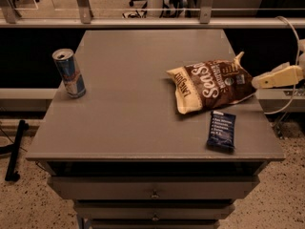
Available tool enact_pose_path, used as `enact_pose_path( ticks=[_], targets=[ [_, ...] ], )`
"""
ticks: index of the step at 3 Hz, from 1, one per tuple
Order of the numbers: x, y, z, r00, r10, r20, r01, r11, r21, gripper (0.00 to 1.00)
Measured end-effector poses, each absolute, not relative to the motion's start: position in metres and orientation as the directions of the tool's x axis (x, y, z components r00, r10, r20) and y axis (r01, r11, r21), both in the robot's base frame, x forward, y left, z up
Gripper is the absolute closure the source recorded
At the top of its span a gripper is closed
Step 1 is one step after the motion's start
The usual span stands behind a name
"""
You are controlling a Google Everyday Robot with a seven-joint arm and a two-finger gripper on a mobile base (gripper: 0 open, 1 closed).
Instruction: Move brown chip bag near rxbar blueberry
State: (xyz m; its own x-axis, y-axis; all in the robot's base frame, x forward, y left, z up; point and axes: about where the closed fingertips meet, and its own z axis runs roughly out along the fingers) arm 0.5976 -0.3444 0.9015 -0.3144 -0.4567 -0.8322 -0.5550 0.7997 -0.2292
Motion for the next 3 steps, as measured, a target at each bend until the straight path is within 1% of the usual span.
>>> enact_pose_path(
  ticks=[1, 2, 3],
  targets=[
    [0.603, -0.374, 0.919, -0.189, -0.408, -0.893, -0.561, 0.791, -0.242, 0.0],
    [0.611, -0.389, 0.935, -0.116, -0.362, -0.925, -0.609, 0.761, -0.222, 0.0],
    [0.6, -0.392, 0.964, -0.07, -0.376, -0.924, -0.637, 0.73, -0.249, 0.0]
  ],
)
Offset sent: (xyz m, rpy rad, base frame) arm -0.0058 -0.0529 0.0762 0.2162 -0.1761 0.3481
